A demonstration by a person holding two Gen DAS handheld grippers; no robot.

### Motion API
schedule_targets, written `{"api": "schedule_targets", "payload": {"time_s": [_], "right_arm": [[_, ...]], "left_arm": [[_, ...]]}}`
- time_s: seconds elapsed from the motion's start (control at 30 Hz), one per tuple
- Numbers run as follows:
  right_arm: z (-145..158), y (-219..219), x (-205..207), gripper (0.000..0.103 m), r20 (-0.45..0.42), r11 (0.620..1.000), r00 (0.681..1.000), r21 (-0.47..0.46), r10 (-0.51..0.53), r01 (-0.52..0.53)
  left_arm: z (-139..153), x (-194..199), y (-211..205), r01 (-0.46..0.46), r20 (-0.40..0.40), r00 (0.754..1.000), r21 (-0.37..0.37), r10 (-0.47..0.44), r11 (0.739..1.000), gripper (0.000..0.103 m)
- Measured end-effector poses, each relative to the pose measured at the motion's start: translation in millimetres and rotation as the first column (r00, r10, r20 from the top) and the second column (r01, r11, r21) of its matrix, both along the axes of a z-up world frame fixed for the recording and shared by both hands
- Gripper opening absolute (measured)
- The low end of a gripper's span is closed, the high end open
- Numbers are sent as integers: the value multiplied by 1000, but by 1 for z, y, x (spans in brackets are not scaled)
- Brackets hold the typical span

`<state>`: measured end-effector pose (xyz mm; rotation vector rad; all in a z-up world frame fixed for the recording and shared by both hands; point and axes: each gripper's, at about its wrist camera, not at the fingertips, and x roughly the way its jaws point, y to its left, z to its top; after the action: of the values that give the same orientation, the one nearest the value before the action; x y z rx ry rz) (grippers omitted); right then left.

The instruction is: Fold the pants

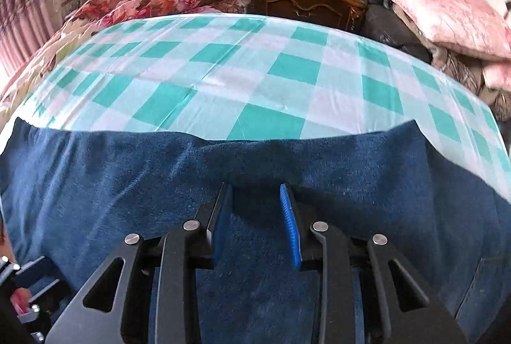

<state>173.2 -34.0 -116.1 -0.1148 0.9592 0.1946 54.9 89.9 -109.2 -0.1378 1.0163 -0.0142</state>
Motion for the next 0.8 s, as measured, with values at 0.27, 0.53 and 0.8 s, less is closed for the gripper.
{"api": "schedule_targets", "payload": {"time_s": [0.27,0.53,0.8], "right_arm": [[31,-11,-53,79,-1,996,996,-20,-92,92],[8,-29,-96,87,-82,985,982,-45,-169,166],[-8,-35,-103,95,-103,981,976,-50,-192,188]], "left_arm": [[-6,-3,-24,43,6,999,59,-43,997,83],[-12,2,-35,25,-6,1000,80,-25,996,101],[-14,-1,-38,21,12,1000,102,-22,995,101]]}}
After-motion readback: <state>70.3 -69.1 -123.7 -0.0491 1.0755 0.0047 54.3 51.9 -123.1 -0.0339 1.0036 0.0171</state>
